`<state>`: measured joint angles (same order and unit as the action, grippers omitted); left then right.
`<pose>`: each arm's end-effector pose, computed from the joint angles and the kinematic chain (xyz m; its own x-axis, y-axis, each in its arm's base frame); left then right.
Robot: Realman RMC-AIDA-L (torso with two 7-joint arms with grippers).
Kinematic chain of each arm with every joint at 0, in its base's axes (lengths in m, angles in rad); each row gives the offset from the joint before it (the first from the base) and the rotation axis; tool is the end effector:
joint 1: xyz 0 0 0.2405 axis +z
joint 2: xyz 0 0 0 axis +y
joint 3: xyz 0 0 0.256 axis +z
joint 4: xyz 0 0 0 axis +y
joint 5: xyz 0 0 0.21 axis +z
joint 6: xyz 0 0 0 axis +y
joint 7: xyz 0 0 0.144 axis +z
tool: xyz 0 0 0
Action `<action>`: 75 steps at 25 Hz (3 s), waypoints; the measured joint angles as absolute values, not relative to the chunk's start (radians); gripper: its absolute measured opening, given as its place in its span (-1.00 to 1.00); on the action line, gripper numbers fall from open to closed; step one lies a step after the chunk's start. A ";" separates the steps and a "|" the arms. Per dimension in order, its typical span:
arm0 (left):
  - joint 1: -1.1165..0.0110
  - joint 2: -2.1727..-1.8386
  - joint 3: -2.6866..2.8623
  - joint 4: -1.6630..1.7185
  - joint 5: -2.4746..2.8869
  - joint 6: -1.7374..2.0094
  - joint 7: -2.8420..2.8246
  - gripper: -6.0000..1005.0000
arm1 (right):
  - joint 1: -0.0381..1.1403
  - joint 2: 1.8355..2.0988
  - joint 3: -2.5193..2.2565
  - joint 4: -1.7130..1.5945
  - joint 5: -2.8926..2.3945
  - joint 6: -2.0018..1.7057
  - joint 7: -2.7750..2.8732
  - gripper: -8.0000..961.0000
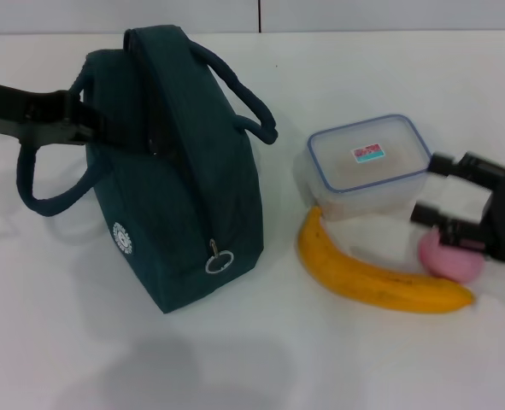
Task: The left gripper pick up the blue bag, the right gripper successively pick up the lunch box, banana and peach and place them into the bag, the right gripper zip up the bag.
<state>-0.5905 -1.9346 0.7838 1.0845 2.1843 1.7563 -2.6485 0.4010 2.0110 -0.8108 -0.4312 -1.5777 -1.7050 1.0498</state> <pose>-0.2286 0.3574 0.0991 0.2976 0.9132 0.2783 0.9509 -0.3094 -0.0016 0.2779 0.2867 0.0130 0.6492 -0.1378 -0.7481 -0.4010 -0.8977 -0.1827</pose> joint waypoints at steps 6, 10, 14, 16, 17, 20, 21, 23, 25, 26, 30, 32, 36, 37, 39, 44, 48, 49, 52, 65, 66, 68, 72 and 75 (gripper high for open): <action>-0.593 -1.945 0.784 1.089 2.180 1.778 -2.645 -0.89 | 0.406 2.011 -0.660 -0.380 -1.517 -1.567 1.225 0.66; -0.594 -1.954 0.783 1.103 2.177 1.785 -2.640 -0.92 | 0.419 2.011 -0.630 -0.365 -1.512 -1.451 1.358 0.66; -0.595 -1.957 0.780 1.107 2.175 1.785 -2.643 -0.92 | 0.472 2.013 -0.624 -0.276 -1.477 -1.284 1.448 0.66; -0.599 -1.957 0.783 1.107 2.175 1.785 -2.643 -0.92 | 0.500 2.014 -0.624 -0.233 -1.465 -1.238 1.469 0.66; -0.603 -1.957 0.784 1.107 2.175 1.785 -2.643 -0.92 | 0.512 2.015 -0.624 -0.219 -1.462 -1.228 1.474 0.66; -0.616 -1.957 0.787 1.102 2.175 1.785 -2.640 -0.92 | 0.550 2.019 -0.627 -0.174 -1.459 -1.193 1.488 0.65; -0.619 -1.957 0.787 1.101 2.175 1.785 -2.640 -0.92 | 0.562 2.019 -0.629 -0.157 -1.459 -1.180 1.495 0.65; -0.623 -1.957 0.786 1.101 2.175 1.782 -2.640 -0.92 | 0.579 2.019 -0.632 -0.128 -1.459 -1.161 1.509 0.64; -0.625 -1.957 0.784 1.100 2.175 1.779 -2.637 -0.92 | 0.588 2.020 -0.633 -0.115 -1.459 -1.150 1.518 0.64; -0.625 -1.957 0.784 1.100 2.175 1.778 -2.637 -0.92 | 0.592 2.021 -0.633 -0.111 -1.461 -1.145 1.524 0.64; -0.624 -1.957 0.782 1.099 2.175 1.774 -2.631 -0.92 | 0.597 2.022 -0.636 -0.105 -1.468 -1.127 1.550 0.63; -0.623 -1.958 0.782 1.099 2.175 1.774 -2.629 -0.92 | 0.601 2.022 -0.639 -0.105 -1.470 -1.123 1.566 0.62; -0.620 -1.959 0.785 1.098 2.175 1.773 -2.625 -0.92 | 0.613 2.022 -0.673 -0.104 -1.472 -1.123 1.624 0.61; -0.620 -1.960 0.786 1.098 2.175 1.773 -2.625 -0.92 | 0.616 2.022 -0.682 -0.103 -1.472 -1.126 1.636 0.61; -0.620 -1.960 0.786 1.098 2.175 1.773 -2.625 -0.92 | 0.620 2.022 -0.697 -0.103 -1.472 -1.138 1.659 0.60; -0.621 -1.960 0.783 1.098 2.175 1.774 -2.625 -0.92 | 0.620 2.022 -0.712 -0.103 -1.472 -1.175 1.694 0.59; -0.612 -1.960 0.781 1.098 2.175 1.774 -2.625 -0.92 | 0.613 2.023 -0.707 -0.103 -1.465 -1.214 1.716 0.58; -0.610 -1.960 0.781 1.098 2.175 1.774 -2.625 -0.92 | 0.612 2.023 -0.705 -0.103 -1.464 -1.221 1.723 0.53; -0.608 -1.960 0.781 1.098 2.175 1.777 -2.626 -0.92 | 0.611 2.023 -0.704 -0.103 -1.464 -1.237 1.746 0.38; -0.614 -1.964 0.785 1.098 2.173 1.779 -2.625 -0.92 | 0.616 2.022 -0.708 -0.103 -1.463 -1.275 1.832 -0.13; -0.614 -1.964 0.785 1.098 2.173 1.779 -2.624 -0.92 | 0.617 2.022 -0.707 -0.103 -1.463 -1.275 1.838 -0.17; -0.614 -1.965 0.785 1.098 2.173 1.779 -2.624 -0.92 | 0.617 2.022 -0.703 -0.103 -1.462 -1.276 1.844 -0.21; -0.613 -1.965 0.785 1.098 2.173 1.779 -2.624 -0.92 | 0.621 2.022 -0.708 -0.105 -1.461 -1.279 1.854 -0.21; -0.613 -1.966 0.785 1.098 2.173 1.779 -2.625 -0.92 | 0.622 2.021 -0.712 -0.112 -1.466 -1.292 1.854 -0.27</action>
